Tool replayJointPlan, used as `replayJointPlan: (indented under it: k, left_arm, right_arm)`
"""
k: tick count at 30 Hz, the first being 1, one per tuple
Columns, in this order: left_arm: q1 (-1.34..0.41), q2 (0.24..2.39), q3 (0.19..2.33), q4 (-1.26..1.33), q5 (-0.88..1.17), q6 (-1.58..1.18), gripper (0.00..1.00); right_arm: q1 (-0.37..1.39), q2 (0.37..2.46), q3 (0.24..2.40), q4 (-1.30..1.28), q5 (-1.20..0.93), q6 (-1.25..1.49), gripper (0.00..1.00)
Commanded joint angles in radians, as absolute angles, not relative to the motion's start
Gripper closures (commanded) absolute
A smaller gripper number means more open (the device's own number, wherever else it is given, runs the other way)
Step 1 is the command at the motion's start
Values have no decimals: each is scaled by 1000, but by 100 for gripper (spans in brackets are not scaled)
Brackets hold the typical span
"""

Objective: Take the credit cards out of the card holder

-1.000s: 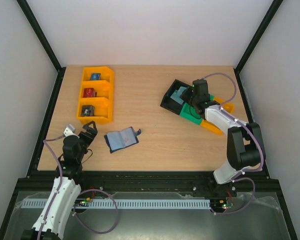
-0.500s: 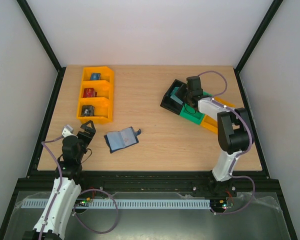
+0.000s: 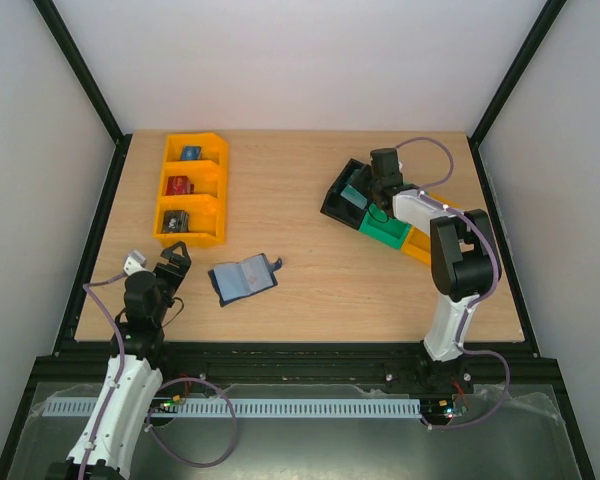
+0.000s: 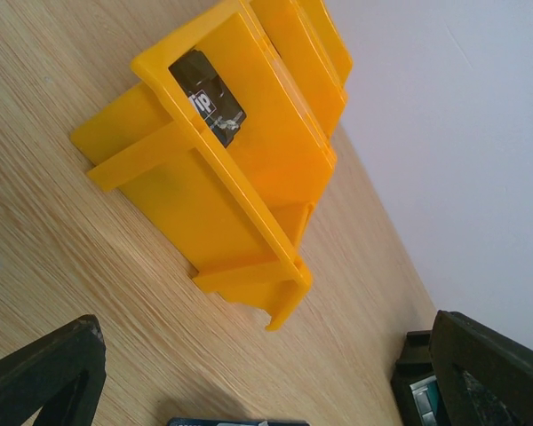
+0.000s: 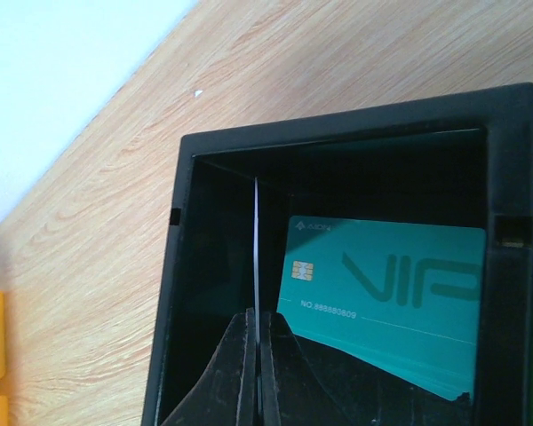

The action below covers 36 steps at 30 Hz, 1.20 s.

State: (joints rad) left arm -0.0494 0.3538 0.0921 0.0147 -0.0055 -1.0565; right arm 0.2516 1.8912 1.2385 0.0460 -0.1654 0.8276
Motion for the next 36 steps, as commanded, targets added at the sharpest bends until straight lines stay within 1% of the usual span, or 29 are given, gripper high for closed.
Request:
replayJointPlan:
  k: [1, 10, 15, 17, 18, 20, 22, 25, 32, 36]
  left_arm:
    - [-43, 347, 78, 7, -15, -1059, 1]
    - [-41, 345, 78, 6, -14, -1060, 0]
    - [-41, 347, 77, 7, -12, -1060, 0]
    - [-41, 347, 77, 6, -12, -1061, 0]
    - [-41, 347, 78, 6, -12, -1061, 1]
    - [-41, 348, 77, 6, -12, -1060, 0]
    - [-41, 348, 78, 6, -11, -1061, 1]
    - [-41, 348, 78, 6, -11, -1063, 0]
    - [-41, 347, 78, 6, -11, -1063, 1]
    - [-41, 350, 78, 7, -9, -1062, 1]
  right_arm:
    - [245, 1881, 1227, 28, -104, 818, 98]
    - [238, 1921, 1250, 14, -118, 814, 98]
    - [231, 1931, 1250, 7, -127, 810, 97]
    - [228, 1937, 1254, 8, -130, 812, 95]
    - [226, 1941, 1257, 5, -130, 811, 92]
    - [223, 1948, 1270, -5, -132, 808, 83]
    - [221, 1955, 1282, -15, -129, 801, 78]
    - [221, 1955, 1303, -40, -104, 782, 66]
    - [221, 1938, 1384, -136, -33, 714, 51]
    - [222, 1883, 1385, -144, 0, 682, 49]
